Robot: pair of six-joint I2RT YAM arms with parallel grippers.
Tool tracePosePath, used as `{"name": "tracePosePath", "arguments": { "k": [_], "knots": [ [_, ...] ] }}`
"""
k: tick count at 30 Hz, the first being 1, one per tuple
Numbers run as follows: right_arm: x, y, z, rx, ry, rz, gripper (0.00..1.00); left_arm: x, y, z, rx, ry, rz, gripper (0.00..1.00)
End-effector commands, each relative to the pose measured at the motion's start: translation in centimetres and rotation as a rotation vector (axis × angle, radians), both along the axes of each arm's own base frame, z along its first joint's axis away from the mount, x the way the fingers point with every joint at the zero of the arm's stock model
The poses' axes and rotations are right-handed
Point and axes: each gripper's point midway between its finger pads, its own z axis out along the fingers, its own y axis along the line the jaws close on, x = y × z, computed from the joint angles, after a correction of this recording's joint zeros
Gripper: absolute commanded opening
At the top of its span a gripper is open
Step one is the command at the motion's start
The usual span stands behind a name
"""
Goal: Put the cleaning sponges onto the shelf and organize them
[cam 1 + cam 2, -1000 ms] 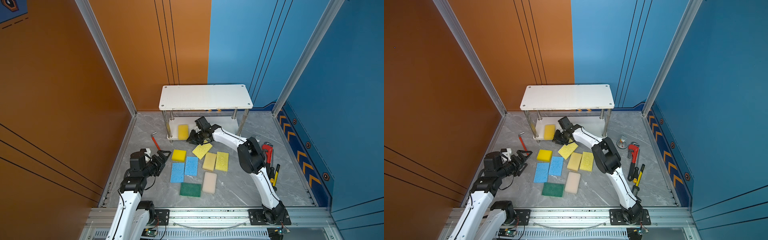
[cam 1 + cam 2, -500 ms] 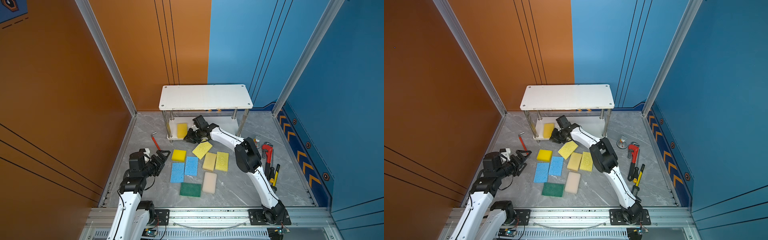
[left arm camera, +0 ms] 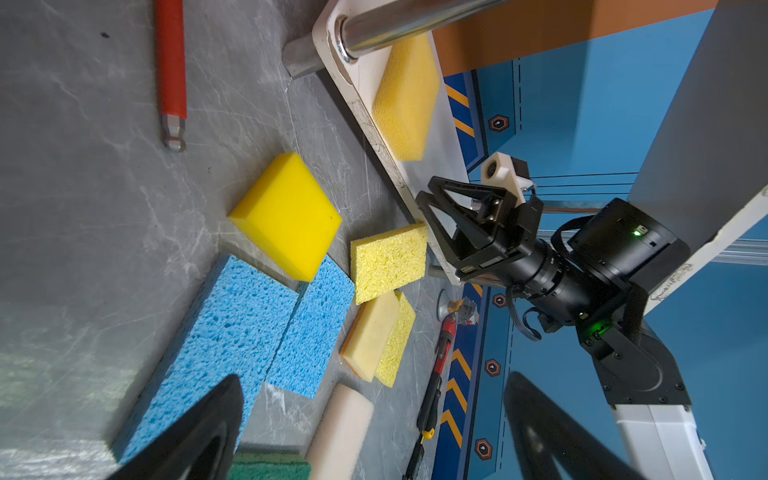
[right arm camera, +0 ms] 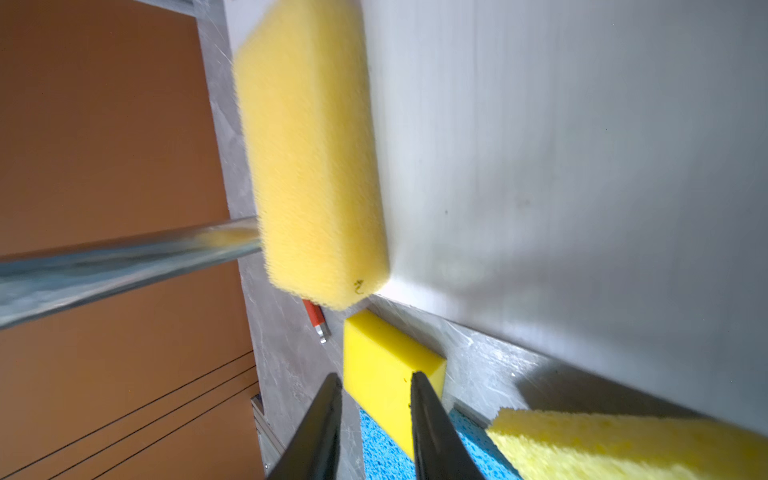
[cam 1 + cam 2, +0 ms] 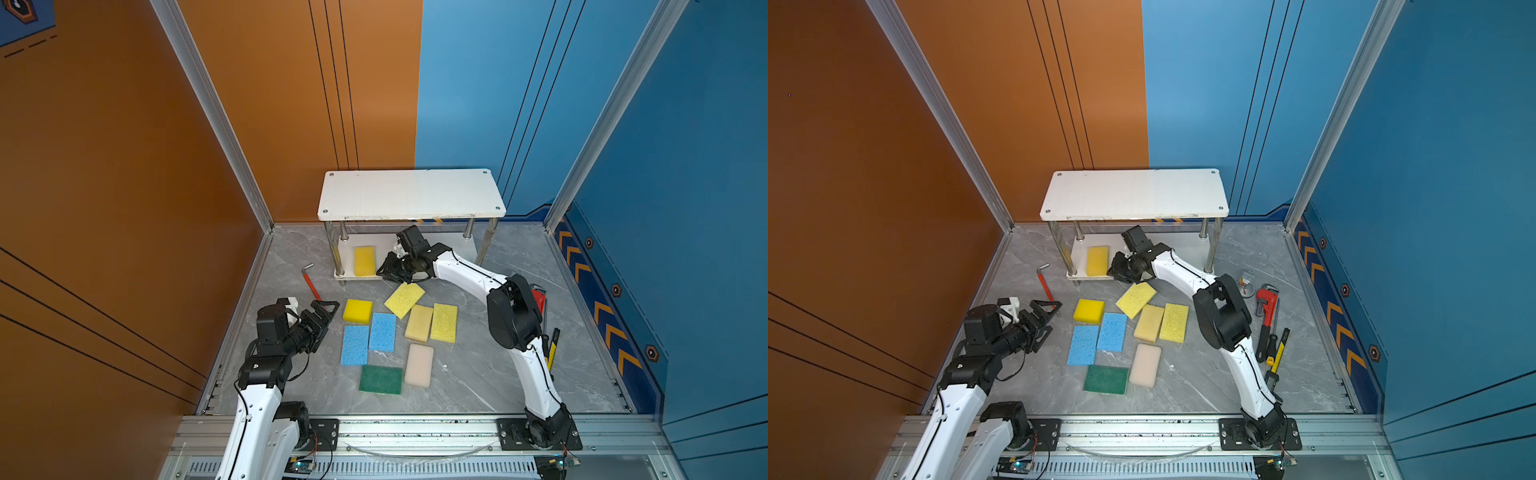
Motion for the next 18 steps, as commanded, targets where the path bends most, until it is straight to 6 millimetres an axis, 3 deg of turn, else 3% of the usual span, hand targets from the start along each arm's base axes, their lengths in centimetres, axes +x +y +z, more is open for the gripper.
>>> {"name": "tracePosePath", "arguments": {
  "k": [1, 3, 7, 18],
  "knots": [
    [2.0, -0.5, 1.0, 0.015, -0.058, -0.017, 0.39, -0.3, -0.1, -0.5, -0.004, 0.015, -0.016, 0.98],
    [2.5, -0.3, 1.2, 0.026, -0.063, -0.017, 0.45, -0.3, -0.2, -0.5, -0.003, 0.015, -0.019, 0.98],
    [3.0, -0.3, -0.3, 0.024, -0.038, -0.022, 0.5, -0.3, -0.2, -0.6, -0.002, 0.021, -0.021, 0.98],
    [4.1, 1.3, -2.7, 0.068, -0.022, -0.023, 0.53, -0.4, -0.2, -0.9, -0.002, 0.033, -0.027, 0.98]
  ]
}}
